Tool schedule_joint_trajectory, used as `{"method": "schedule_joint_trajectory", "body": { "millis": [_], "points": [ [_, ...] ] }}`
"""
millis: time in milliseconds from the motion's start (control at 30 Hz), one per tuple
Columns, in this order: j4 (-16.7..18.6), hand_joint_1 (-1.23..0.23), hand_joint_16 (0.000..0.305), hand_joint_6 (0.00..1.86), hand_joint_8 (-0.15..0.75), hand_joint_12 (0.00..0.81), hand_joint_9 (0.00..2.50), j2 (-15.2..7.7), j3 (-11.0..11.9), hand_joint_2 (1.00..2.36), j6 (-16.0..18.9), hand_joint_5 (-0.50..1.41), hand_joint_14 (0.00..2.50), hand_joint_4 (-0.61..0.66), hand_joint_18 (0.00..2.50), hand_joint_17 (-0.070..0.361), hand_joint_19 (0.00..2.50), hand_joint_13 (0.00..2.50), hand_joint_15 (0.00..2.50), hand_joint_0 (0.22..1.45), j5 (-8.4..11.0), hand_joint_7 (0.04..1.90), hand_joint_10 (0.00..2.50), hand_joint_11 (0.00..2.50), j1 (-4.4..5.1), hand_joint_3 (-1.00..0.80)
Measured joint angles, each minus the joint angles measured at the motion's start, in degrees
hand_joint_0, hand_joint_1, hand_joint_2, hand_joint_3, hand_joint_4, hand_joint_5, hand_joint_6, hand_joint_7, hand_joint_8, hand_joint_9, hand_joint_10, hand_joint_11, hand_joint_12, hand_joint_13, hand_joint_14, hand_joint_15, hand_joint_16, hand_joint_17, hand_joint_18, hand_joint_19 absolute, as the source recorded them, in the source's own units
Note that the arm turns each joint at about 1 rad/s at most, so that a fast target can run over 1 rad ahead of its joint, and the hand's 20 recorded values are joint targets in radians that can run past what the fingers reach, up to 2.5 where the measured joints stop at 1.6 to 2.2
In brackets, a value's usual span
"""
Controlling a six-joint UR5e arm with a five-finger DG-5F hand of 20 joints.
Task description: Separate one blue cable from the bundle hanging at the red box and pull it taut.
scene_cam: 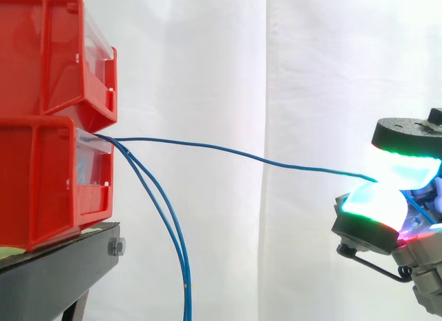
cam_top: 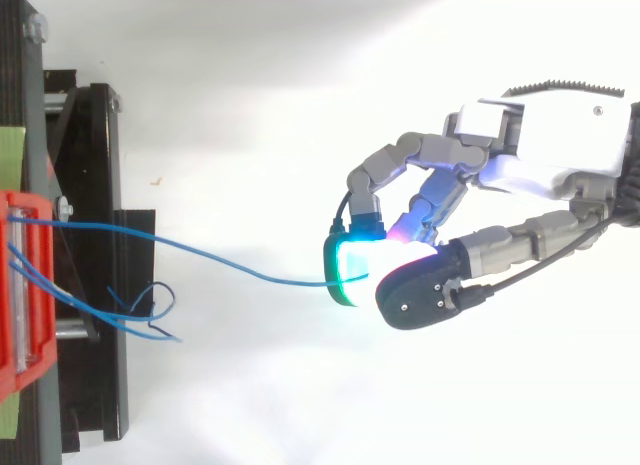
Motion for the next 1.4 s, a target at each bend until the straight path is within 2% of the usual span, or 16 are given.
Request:
{"method": "schedule_joint_trajectory", "body": {
  "millis": [1400],
  "points": [
    [0.0,-0.74,0.039,0.91,0.298,0.343,1.02,0.0,0.0,1.03,0.0,-0.21,0.02,-0.05,0.83,0.087,0.88,1.1,1.44,0.67,0.01,1.25,0.01,1.24,0.0,-0.03]
  ]
}}
